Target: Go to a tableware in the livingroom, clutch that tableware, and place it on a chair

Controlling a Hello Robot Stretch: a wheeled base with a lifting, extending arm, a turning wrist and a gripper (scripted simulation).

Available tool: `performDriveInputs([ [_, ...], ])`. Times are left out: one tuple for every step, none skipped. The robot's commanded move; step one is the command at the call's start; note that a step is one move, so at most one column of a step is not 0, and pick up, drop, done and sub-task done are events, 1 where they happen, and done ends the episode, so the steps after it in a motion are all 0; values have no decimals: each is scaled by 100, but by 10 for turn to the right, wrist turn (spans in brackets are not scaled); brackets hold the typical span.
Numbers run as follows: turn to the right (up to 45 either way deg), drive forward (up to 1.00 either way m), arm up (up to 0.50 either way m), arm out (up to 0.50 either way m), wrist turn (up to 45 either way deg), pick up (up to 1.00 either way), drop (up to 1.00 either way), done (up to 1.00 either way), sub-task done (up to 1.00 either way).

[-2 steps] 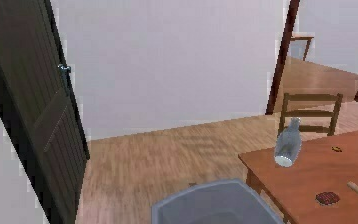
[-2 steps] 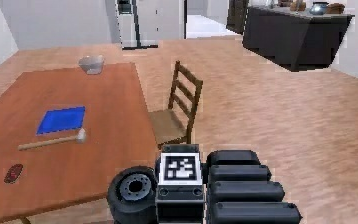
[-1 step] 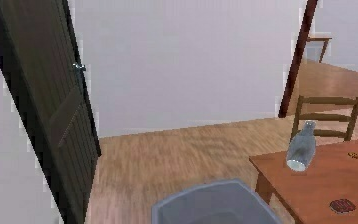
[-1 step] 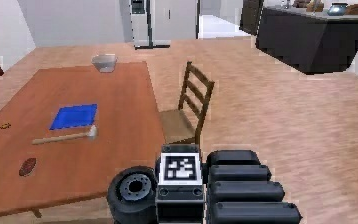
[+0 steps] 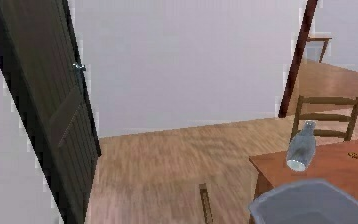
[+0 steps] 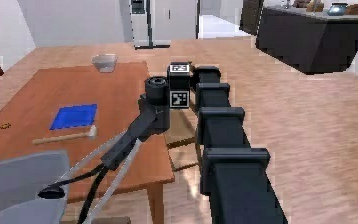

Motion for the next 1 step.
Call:
performDriveInputs([
  [0,0,0,0,390,0,0,0,0],
])
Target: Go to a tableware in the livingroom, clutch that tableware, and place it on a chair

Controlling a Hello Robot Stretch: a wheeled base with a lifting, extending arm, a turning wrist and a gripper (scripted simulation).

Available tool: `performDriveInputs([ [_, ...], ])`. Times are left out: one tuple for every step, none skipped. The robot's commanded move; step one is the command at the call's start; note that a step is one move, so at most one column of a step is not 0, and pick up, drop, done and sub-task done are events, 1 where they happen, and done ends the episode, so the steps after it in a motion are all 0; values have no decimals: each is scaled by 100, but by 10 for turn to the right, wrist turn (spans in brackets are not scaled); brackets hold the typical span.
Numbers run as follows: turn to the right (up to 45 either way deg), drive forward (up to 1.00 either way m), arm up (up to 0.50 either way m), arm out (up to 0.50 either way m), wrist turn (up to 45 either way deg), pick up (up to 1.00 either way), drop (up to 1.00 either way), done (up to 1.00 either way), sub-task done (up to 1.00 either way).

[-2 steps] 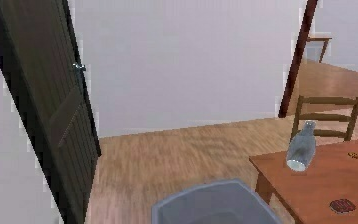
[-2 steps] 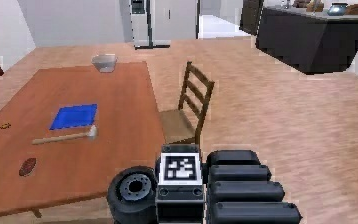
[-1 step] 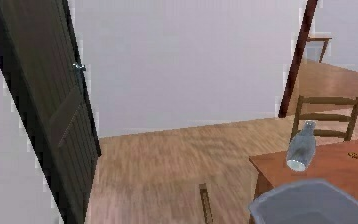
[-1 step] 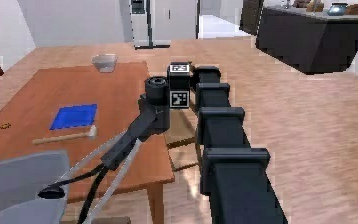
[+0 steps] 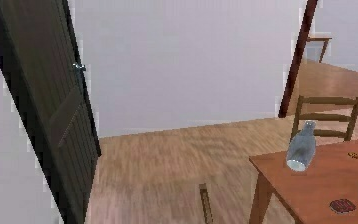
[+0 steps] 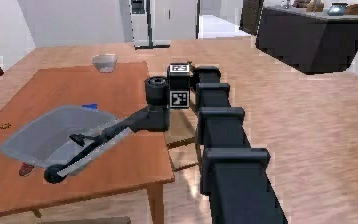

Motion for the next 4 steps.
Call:
performDriveInputs([
  [0,0,-32,0,0,0,0,0,0],
  [0,0,-50,0,0,0,0,0,0],
  [0,0,0,0,0,0,100,0,0],
  [0,0,0,-10,0,0,0,0,0],
])
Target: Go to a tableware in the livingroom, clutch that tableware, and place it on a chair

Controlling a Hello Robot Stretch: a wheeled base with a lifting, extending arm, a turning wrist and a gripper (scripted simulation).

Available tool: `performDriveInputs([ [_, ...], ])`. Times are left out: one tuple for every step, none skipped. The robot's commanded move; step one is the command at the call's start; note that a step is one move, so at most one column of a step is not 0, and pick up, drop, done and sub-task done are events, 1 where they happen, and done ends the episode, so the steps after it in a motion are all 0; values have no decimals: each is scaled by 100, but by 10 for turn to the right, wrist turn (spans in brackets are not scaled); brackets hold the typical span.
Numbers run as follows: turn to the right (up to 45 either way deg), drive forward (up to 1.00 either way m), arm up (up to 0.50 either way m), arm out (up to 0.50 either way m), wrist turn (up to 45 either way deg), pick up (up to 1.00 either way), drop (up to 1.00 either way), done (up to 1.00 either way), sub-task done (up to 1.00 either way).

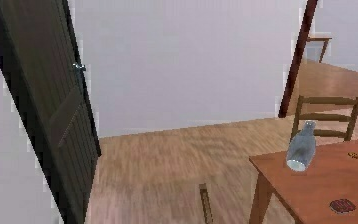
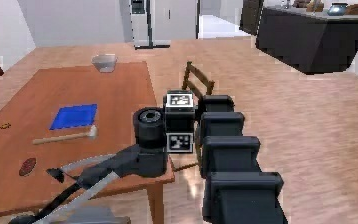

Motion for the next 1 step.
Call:
performDriveInputs([
  [0,0,0,0,0,0,0,100,0],
])
